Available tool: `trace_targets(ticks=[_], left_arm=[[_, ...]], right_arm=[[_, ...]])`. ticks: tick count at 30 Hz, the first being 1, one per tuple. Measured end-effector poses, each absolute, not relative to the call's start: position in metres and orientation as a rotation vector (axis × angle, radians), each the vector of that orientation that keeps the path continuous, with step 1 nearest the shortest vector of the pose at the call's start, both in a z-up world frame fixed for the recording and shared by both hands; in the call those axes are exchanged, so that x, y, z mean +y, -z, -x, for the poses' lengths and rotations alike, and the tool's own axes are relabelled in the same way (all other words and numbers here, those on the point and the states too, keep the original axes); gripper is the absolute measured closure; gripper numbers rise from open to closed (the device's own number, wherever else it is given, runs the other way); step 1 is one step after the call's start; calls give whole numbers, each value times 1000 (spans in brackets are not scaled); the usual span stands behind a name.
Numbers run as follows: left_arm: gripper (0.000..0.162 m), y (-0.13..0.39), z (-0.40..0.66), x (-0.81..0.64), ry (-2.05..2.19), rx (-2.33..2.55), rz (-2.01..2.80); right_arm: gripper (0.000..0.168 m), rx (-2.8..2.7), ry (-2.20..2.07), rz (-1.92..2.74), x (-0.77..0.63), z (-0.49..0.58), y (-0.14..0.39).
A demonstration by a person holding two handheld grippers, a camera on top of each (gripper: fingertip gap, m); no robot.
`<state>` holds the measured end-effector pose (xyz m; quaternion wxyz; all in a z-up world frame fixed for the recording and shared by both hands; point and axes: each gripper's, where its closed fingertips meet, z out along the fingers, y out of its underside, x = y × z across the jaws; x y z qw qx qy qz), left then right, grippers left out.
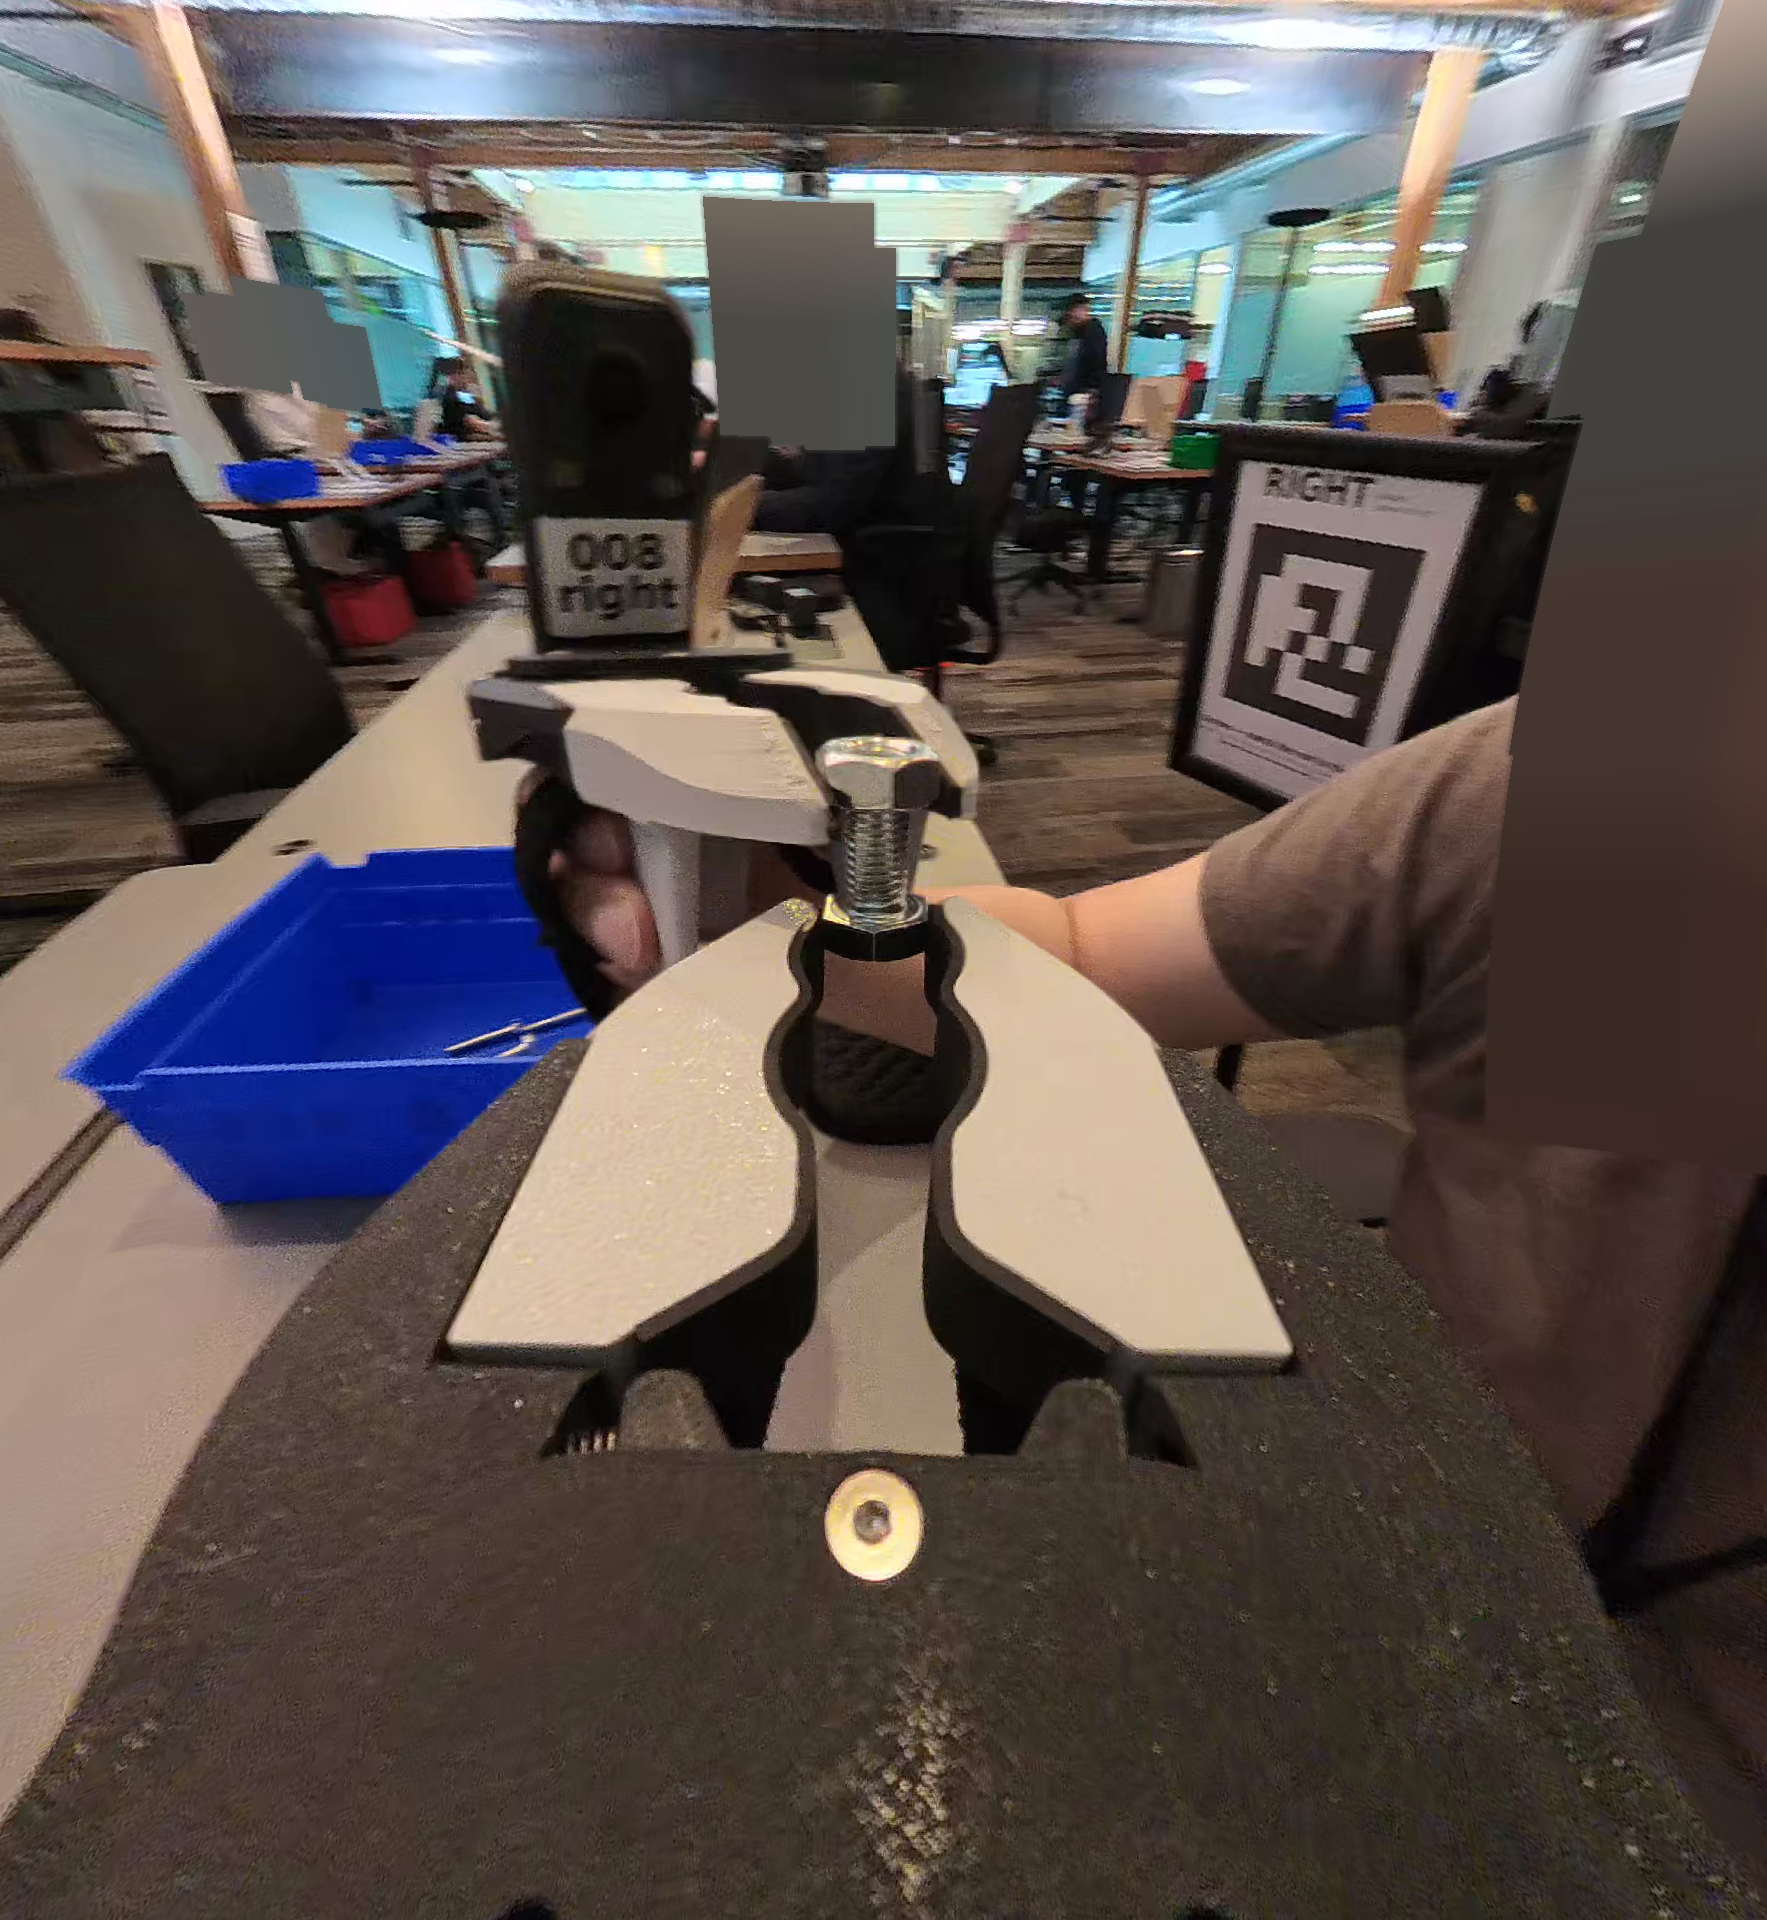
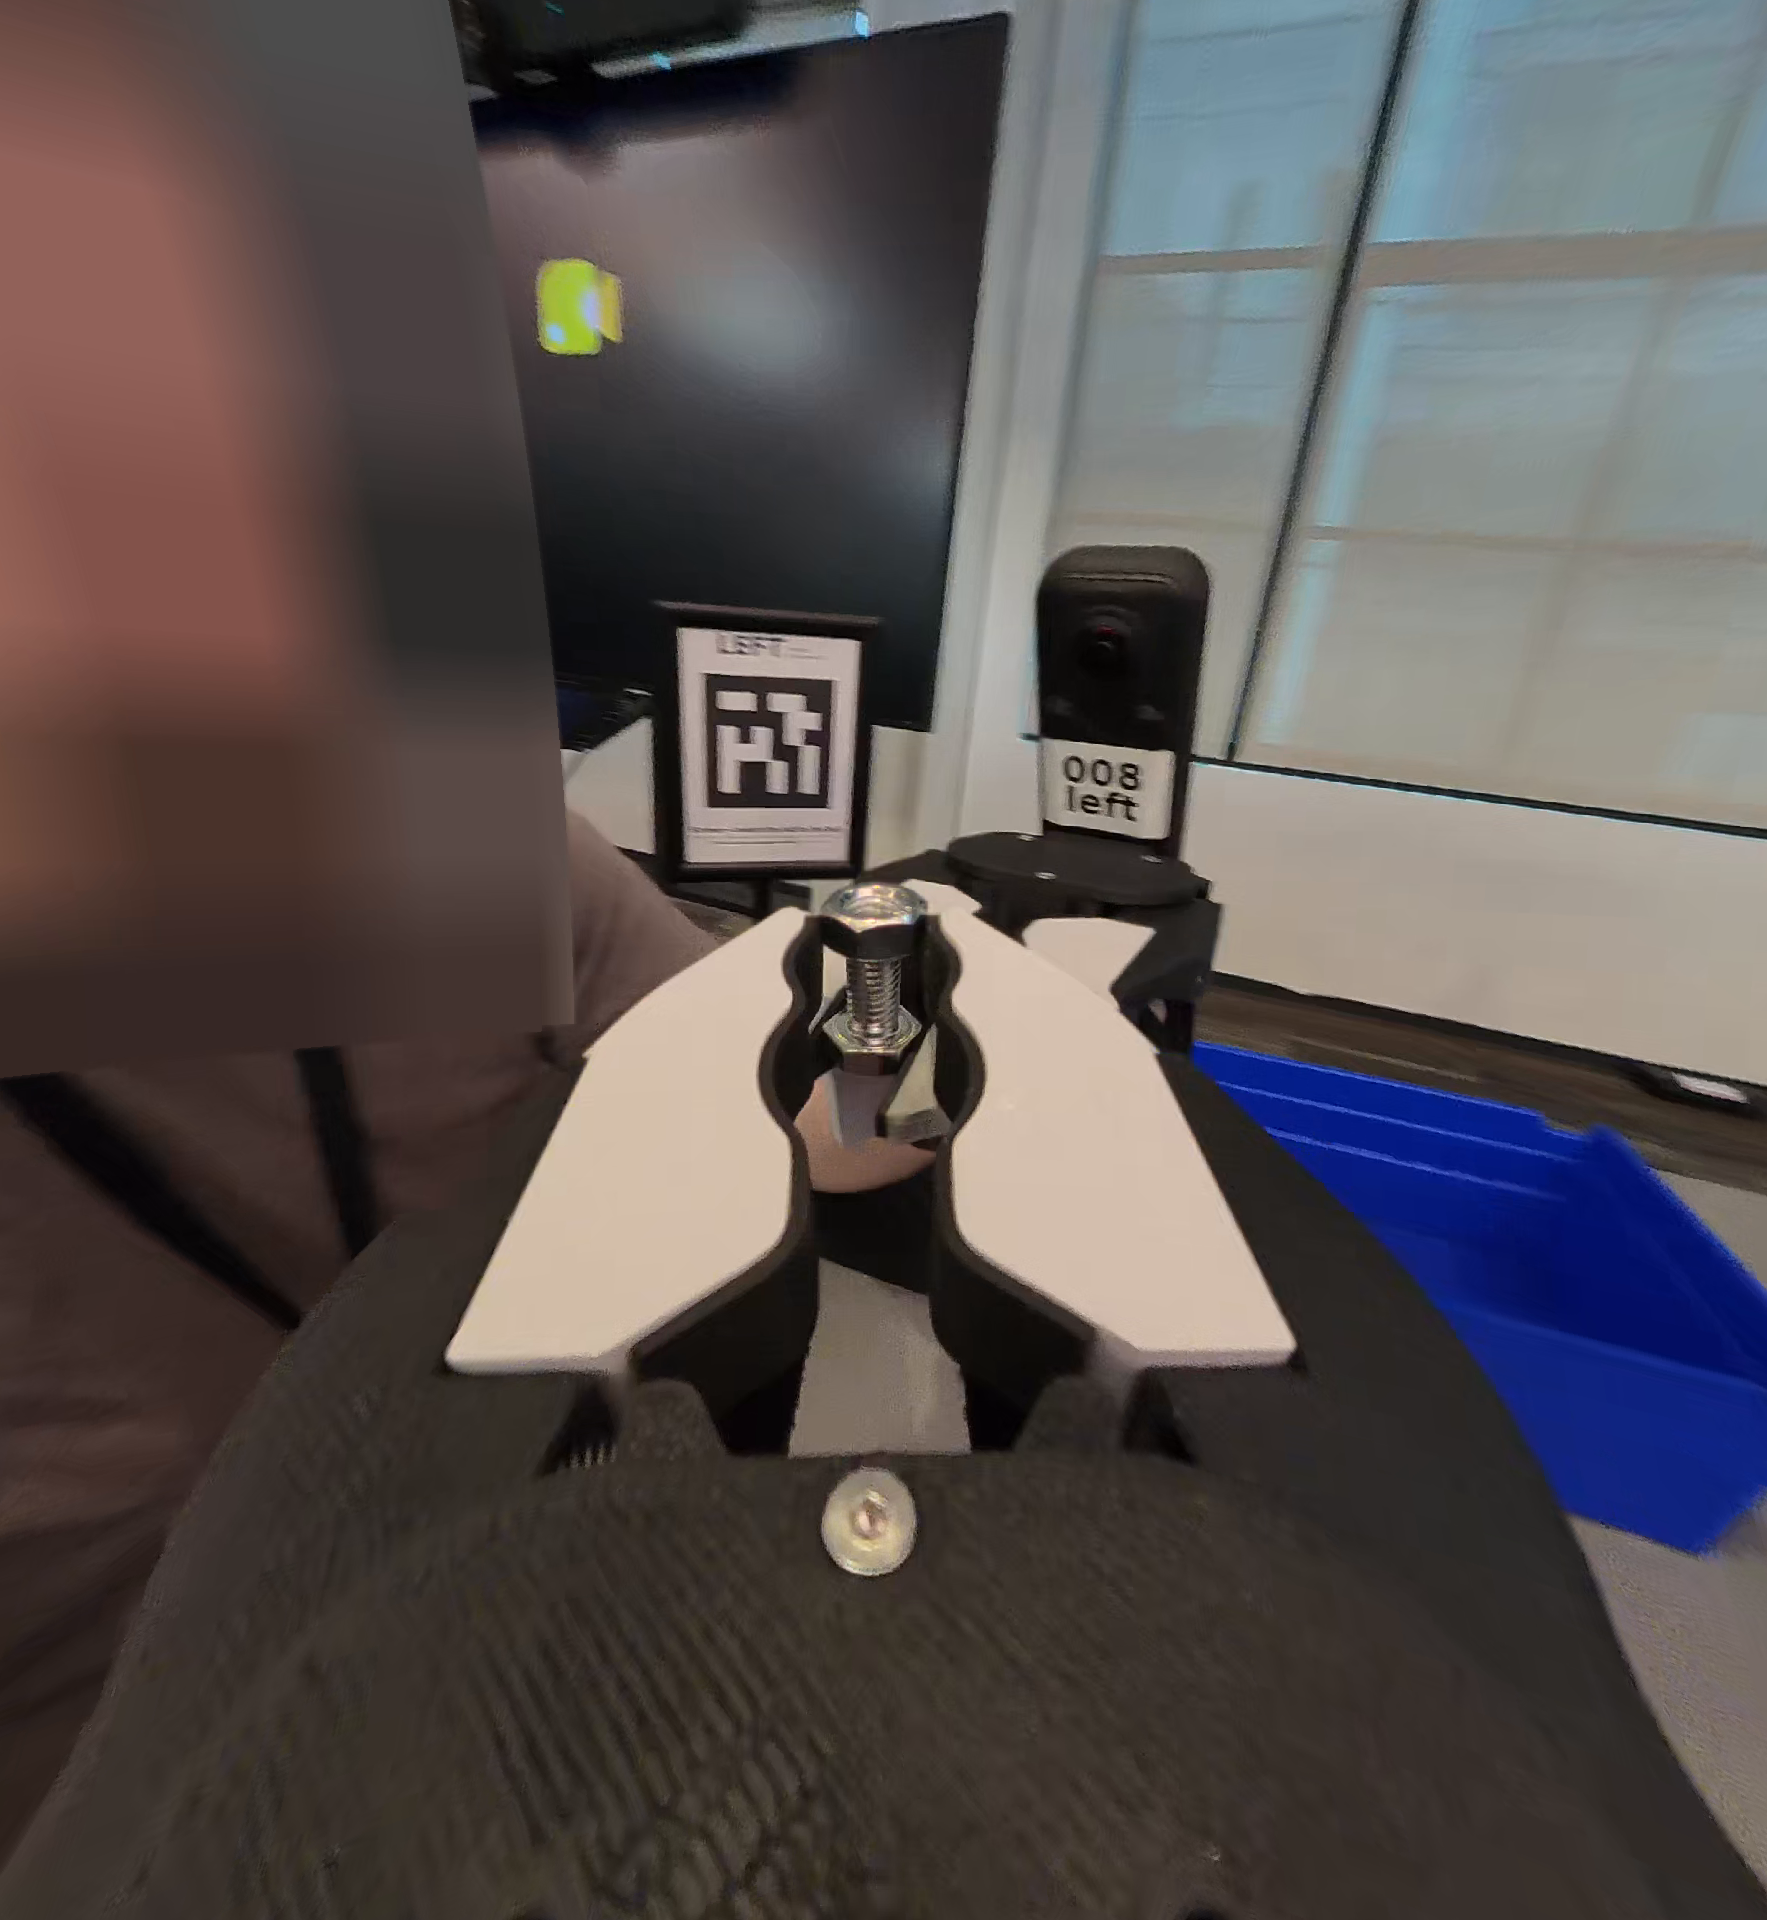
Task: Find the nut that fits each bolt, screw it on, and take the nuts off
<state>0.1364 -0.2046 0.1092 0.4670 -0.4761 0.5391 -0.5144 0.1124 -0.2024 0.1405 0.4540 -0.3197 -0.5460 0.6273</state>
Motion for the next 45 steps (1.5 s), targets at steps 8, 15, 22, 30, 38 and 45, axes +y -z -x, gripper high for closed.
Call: trace_targets(ticks=[8, 15, 22, 30, 38, 45], left_arm=[[144, -102, -138, -231, 1517, 1450, 1149], [144, -99, -138, -244, 1581, 1516, 1129], [144, -97, -138, -253, 1692, 1548, 1126], [144, -96, -139, -247, 1583, 1538, 1122], [144, -110, -135, -221, 1416, 1391, 1129], [144, -120, -121, -154, 883, 1074, 1226]], right_arm=[[149, -1423, -1826, 649, -225, -117, -134], [149, -1474, -1914, 584, -238, -119, -131], [149, -1509, -1962, 564, -244, -120, -128], [149, -1494, -1948, 586, -241, -119, -129], [125, -1285, -1655, 728, -205, -118, -150], [129, -987, -1213, 890, -171, -115, -171]])
